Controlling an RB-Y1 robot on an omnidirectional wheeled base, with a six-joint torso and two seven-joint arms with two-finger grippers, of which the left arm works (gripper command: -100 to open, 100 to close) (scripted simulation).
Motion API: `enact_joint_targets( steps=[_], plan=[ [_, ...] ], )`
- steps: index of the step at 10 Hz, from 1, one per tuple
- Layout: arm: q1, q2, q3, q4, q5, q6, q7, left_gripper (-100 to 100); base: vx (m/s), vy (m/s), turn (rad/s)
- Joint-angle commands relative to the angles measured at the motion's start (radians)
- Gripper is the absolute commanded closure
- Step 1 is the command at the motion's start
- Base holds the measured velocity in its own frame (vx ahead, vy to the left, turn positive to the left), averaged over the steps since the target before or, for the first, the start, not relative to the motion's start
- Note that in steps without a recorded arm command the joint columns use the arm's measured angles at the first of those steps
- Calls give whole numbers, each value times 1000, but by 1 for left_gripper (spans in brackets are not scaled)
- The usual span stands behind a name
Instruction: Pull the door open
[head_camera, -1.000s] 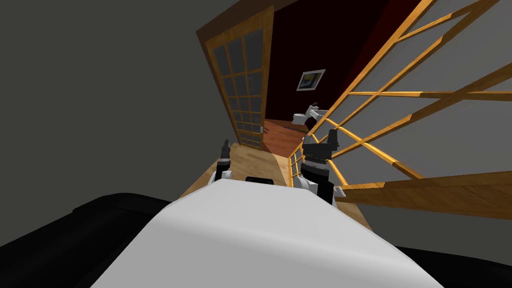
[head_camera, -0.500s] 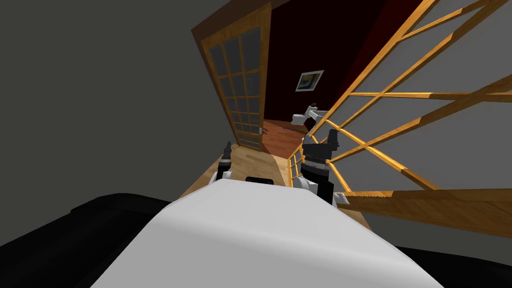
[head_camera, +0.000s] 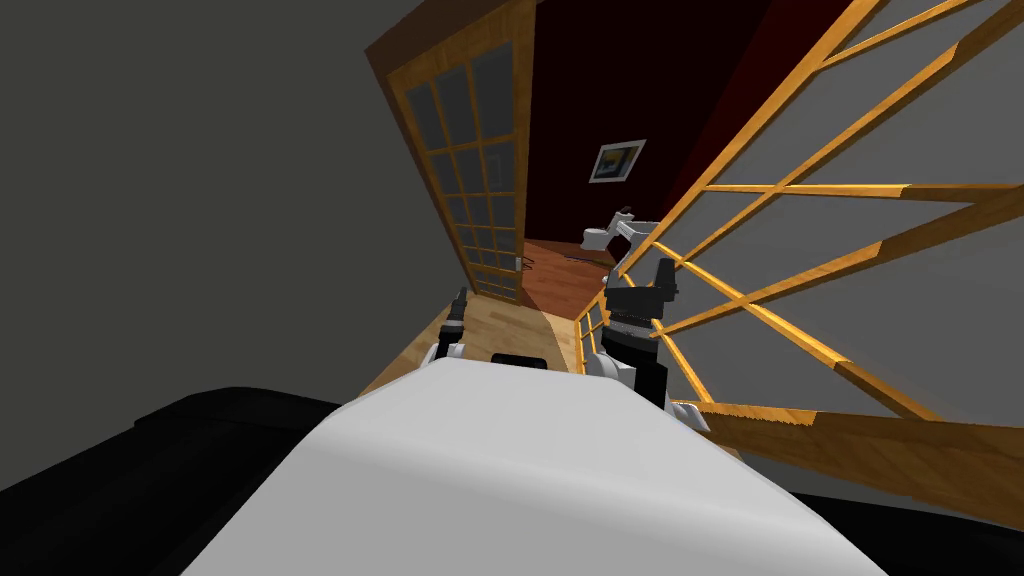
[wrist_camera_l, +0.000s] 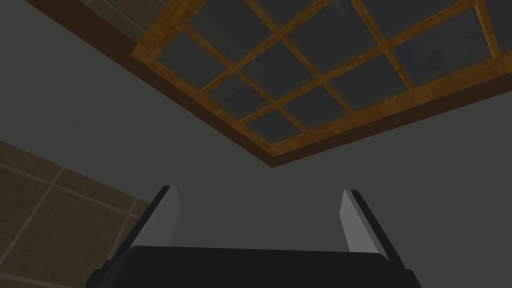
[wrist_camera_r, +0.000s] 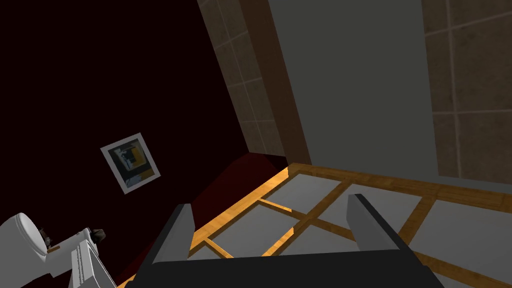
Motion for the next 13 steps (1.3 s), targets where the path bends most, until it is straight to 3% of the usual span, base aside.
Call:
enact_joint_targets(
  steps=[1,13],
  plan=[
    [-8,9,0,37,-9,-14,-34,-100,153,-48,-30],
    [-75,58,2,286,-58,-107,-217,-100,103,-42,-21]
  ],
)
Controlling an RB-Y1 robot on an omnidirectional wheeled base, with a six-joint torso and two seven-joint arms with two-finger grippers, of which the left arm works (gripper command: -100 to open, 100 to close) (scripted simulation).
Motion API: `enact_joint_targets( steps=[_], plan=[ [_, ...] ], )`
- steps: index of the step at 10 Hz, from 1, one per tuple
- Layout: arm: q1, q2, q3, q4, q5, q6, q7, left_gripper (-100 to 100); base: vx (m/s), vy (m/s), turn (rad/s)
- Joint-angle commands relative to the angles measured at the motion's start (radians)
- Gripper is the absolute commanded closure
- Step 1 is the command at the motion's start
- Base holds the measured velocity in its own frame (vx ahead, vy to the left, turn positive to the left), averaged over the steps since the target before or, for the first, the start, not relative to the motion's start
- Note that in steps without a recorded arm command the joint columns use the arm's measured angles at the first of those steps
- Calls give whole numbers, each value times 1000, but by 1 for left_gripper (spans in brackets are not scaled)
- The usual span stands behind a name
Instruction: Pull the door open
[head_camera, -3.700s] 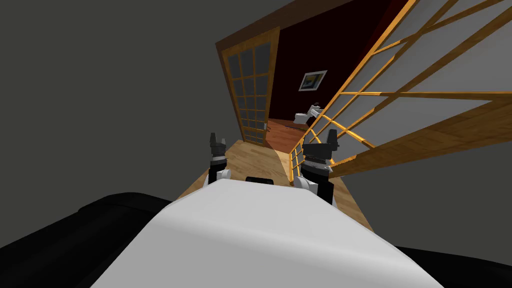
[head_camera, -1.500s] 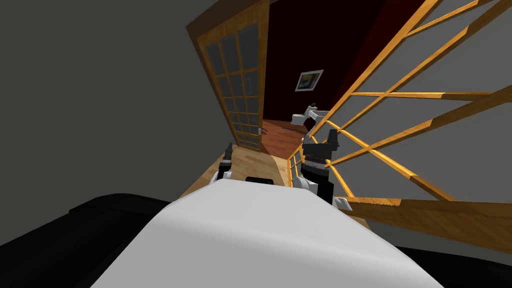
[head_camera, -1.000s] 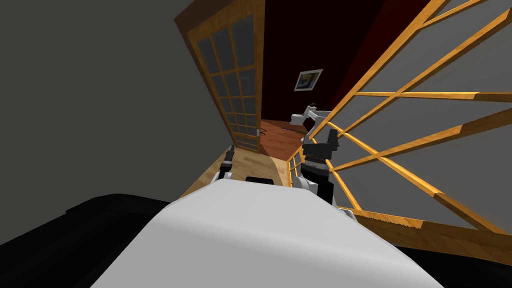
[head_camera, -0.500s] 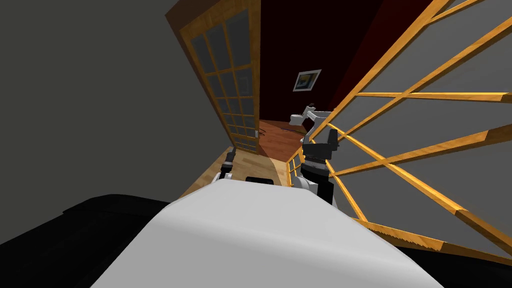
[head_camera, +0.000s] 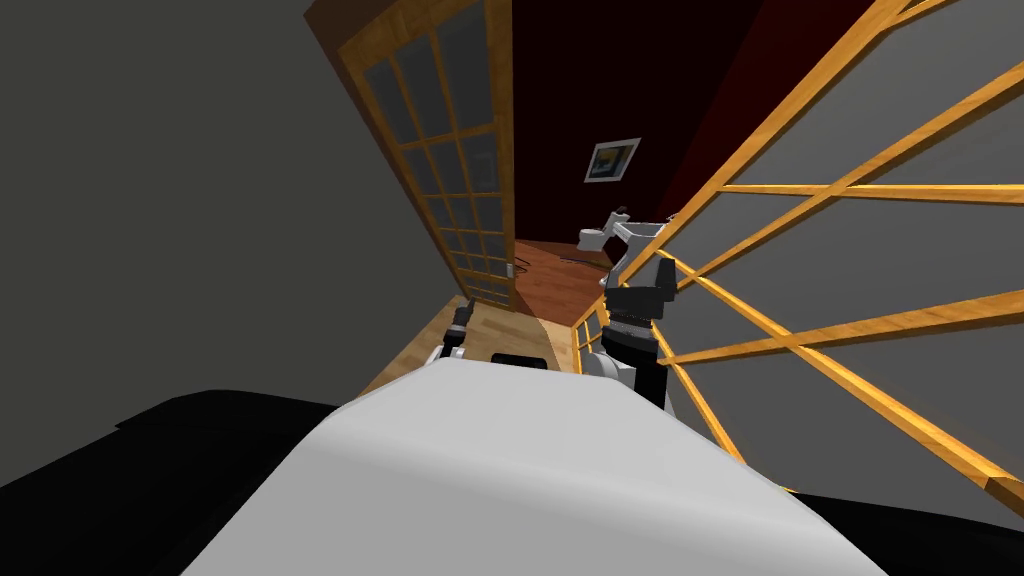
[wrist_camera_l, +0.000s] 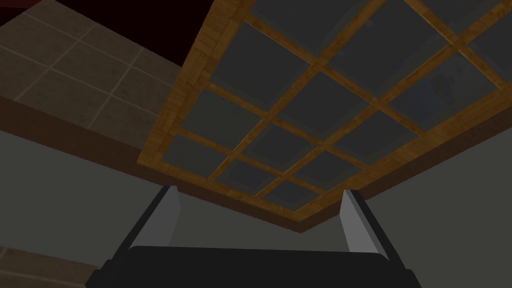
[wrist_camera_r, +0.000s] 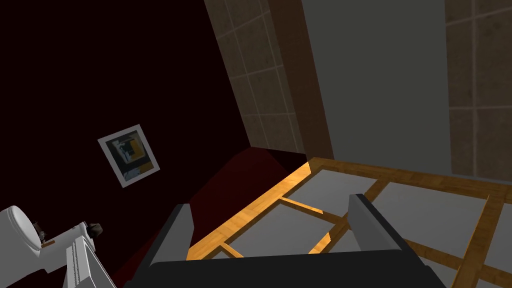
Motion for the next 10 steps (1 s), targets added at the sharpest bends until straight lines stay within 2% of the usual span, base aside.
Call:
enact_joint_targets(
  steps=[1,2,10],
  plan=[
    [-3,8,0,28,-6,-13,-25,-100,99,-23,-17],
    [-15,15,1,70,-15,-29,-56,-100,161,-38,-48],
    [-58,42,3,233,-47,-89,-176,-100,111,-40,-19]
  ],
)
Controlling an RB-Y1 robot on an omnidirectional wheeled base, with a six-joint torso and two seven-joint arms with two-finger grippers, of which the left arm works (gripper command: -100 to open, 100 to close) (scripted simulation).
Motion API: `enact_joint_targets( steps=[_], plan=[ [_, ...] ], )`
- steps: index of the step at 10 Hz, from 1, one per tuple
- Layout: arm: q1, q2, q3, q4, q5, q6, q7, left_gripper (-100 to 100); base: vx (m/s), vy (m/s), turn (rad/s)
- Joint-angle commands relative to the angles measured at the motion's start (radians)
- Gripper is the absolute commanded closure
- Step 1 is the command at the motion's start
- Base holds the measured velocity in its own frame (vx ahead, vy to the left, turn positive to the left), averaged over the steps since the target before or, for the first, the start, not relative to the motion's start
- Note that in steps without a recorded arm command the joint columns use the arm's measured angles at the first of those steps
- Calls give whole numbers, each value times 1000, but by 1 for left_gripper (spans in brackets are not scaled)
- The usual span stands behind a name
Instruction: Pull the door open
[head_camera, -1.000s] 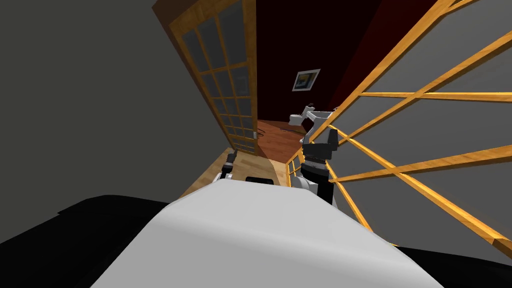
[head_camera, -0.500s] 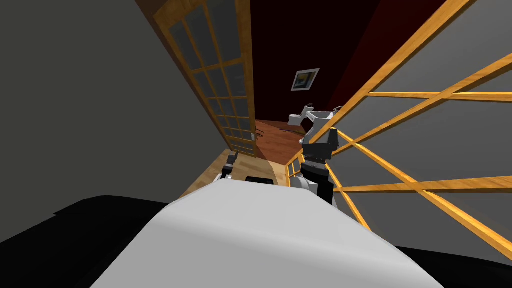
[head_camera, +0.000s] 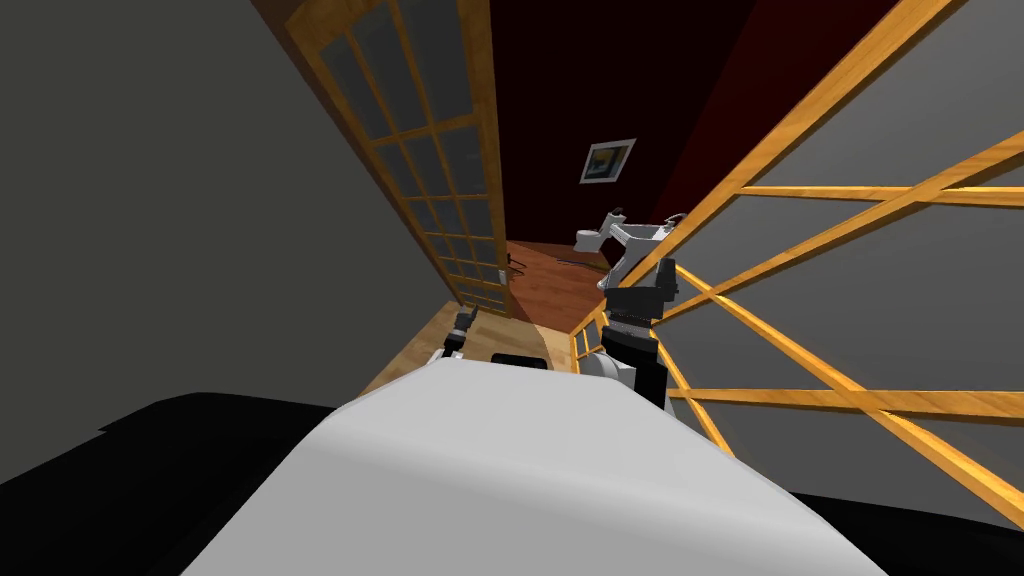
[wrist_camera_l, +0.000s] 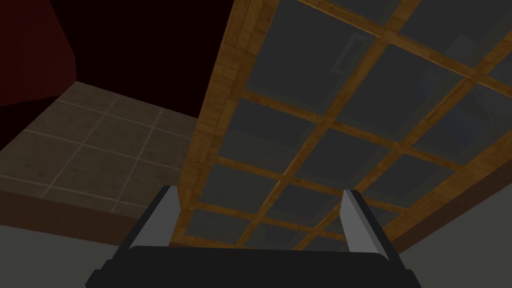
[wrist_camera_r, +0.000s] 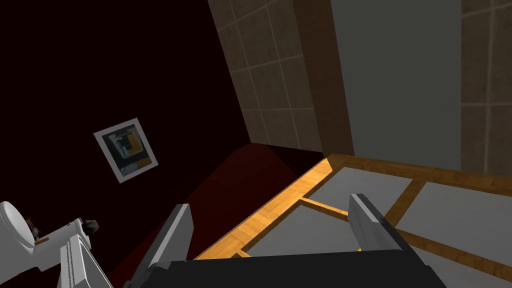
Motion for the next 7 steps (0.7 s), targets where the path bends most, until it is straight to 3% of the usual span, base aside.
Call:
enact_joint_targets(
  steps=[1,7],
  plan=[
    [-7,5,0,29,-7,-11,-24,-100,101,-30,-18],
    [-37,22,1,141,-29,-53,-107,-100,108,-26,-18]
  ],
)
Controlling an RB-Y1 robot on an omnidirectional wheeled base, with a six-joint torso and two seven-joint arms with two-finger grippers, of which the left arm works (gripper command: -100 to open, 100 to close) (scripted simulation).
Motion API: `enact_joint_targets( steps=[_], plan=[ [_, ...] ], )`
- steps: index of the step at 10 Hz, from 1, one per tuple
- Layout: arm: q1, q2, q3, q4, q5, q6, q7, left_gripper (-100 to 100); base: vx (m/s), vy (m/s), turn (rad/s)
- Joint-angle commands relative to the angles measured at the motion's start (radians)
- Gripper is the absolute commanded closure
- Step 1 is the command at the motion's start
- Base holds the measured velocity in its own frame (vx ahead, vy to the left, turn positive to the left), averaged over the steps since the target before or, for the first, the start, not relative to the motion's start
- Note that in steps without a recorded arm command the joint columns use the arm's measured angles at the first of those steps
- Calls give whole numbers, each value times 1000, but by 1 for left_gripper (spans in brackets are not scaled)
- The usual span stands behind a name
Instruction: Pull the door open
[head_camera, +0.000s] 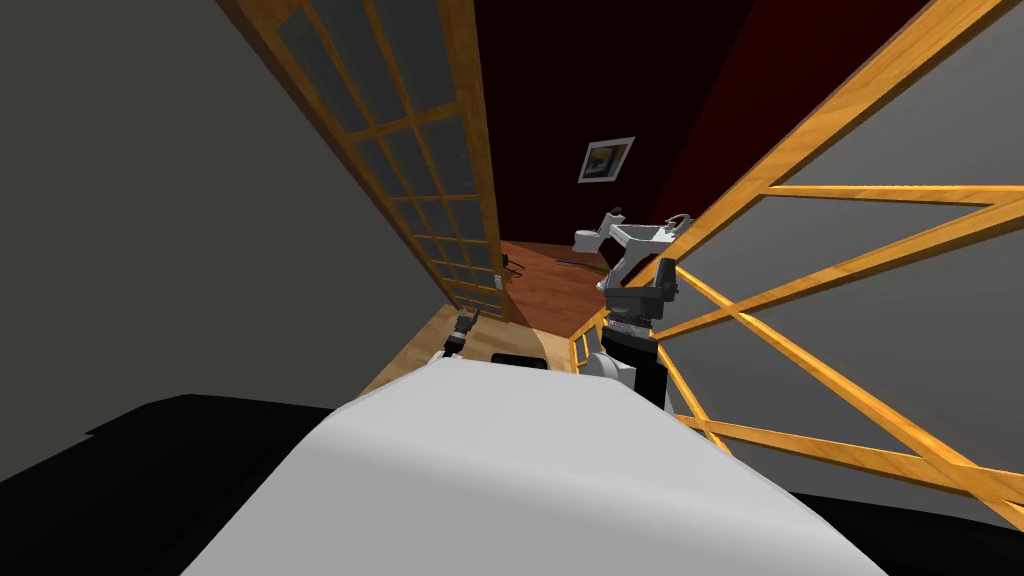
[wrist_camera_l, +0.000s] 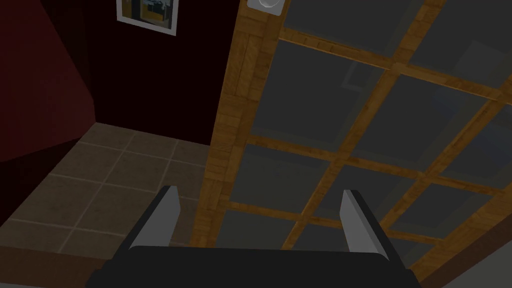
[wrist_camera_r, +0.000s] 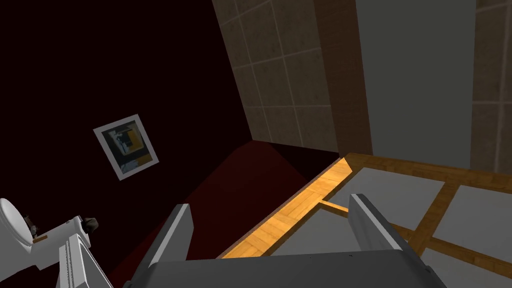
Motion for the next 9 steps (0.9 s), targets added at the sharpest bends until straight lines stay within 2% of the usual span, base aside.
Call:
enact_joint_targets(
  steps=[1,9],
  plan=[
    [-5,6,1,30,-5,-15,-22,-100,104,-27,-21],
    [-43,26,2,172,-34,-68,-126,-100,108,-26,-17]
  ],
)
